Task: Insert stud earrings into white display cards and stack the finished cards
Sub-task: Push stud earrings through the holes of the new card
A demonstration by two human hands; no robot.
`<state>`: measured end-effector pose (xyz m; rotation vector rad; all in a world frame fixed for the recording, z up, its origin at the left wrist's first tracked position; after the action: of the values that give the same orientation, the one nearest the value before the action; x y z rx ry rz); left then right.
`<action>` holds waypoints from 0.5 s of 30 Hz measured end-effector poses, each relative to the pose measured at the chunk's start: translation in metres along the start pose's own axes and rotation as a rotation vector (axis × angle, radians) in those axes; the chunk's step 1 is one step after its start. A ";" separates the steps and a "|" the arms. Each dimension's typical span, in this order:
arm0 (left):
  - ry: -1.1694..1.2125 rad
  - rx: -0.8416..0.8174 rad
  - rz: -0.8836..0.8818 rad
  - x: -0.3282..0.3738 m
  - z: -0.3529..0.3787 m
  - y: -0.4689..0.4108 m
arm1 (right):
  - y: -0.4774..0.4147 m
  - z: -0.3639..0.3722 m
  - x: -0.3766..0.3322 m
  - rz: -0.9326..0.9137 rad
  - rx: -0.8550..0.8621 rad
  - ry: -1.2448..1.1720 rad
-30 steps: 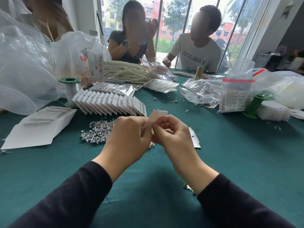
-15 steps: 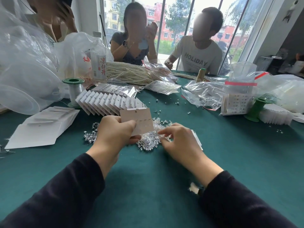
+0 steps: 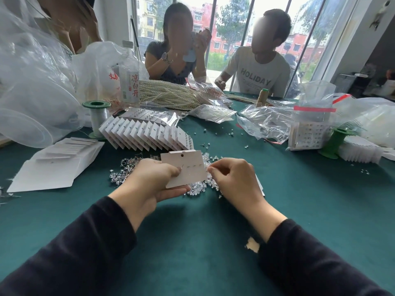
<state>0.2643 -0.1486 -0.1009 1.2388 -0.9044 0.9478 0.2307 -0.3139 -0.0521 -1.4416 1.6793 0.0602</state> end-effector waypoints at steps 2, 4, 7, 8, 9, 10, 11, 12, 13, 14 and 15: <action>0.021 -0.008 -0.037 -0.003 0.000 0.000 | -0.001 0.000 0.003 0.018 0.007 -0.004; 0.036 -0.012 -0.059 -0.005 0.001 0.002 | 0.000 0.001 0.004 0.029 0.011 -0.007; 0.041 -0.023 -0.074 -0.007 0.003 0.002 | 0.000 0.000 0.003 0.042 0.013 -0.031; 0.045 -0.029 -0.077 -0.009 0.004 0.003 | 0.000 0.000 0.004 0.050 0.014 -0.036; 0.052 -0.036 -0.079 -0.009 0.005 0.003 | 0.000 -0.001 0.004 0.056 0.014 -0.045; 0.059 -0.044 -0.080 -0.010 0.005 0.003 | 0.000 -0.001 0.005 0.063 0.012 -0.057; 0.064 -0.050 -0.079 -0.010 0.006 0.004 | 0.000 -0.001 0.006 0.072 0.007 -0.071; 0.069 -0.055 -0.079 -0.010 0.006 0.004 | 0.001 0.000 0.006 0.082 0.001 -0.089; 0.076 -0.058 -0.079 -0.009 0.006 0.005 | 0.002 0.000 0.007 0.090 -0.003 -0.106; 0.082 -0.061 -0.079 -0.009 0.006 0.006 | 0.002 0.001 0.008 0.097 -0.006 -0.115; 0.086 -0.062 -0.076 -0.008 0.006 0.006 | 0.002 0.001 0.008 0.106 -0.008 -0.122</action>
<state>0.2559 -0.1553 -0.1058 1.1634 -0.8082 0.8993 0.2298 -0.3192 -0.0590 -1.3276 1.6551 0.2100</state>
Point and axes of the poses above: each hand's wrist, its own y-axis away from the middle knuckle, its own z-axis out of the palm, x = y × z, the point moved 9 cm from there along -y, towards the middle knuckle, and after that the axes turned 7 degrees about x, right-handed, at the moved point
